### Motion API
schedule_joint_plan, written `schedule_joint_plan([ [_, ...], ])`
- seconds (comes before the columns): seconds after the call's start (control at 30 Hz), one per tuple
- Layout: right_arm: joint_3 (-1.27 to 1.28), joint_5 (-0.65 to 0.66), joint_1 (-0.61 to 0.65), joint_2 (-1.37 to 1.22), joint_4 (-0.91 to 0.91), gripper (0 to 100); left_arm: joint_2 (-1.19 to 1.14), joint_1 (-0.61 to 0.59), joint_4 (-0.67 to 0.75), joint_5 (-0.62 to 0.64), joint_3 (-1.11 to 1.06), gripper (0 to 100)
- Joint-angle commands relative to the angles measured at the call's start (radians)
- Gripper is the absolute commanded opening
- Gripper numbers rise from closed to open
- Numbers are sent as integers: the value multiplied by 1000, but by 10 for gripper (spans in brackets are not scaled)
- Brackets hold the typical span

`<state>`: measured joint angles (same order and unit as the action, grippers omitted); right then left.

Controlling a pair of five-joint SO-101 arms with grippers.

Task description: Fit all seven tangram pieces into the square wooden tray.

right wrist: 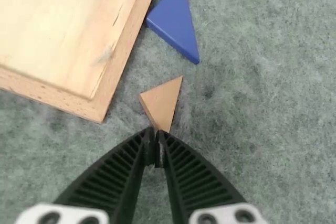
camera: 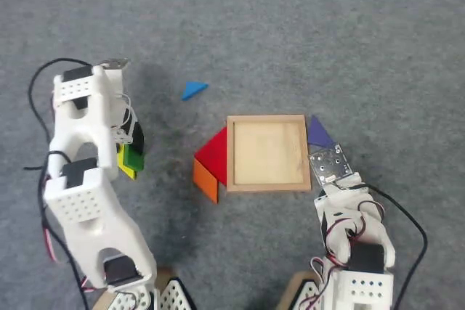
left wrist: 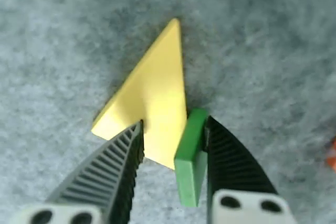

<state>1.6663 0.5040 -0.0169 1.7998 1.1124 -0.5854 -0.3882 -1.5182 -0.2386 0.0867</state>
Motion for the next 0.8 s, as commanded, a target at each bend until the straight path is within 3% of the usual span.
schedule_joint_plan([
  [0.0,15,21,7,15,13,9,-44,40,9,-25,-12,134],
  [0.13,17,21,7,15,8,9,25,95,23,-25,-15,68],
  [0.3,17,21,7,15,7,9,130,255,0,-23,-15,48],
  [0.57,17,21,7,15,8,9,196,477,75,144,16,50],
  [0.63,17,21,7,15,10,9,204,497,94,184,42,61],
  [0.77,17,21,7,15,12,9,222,500,51,201,96,175],
])
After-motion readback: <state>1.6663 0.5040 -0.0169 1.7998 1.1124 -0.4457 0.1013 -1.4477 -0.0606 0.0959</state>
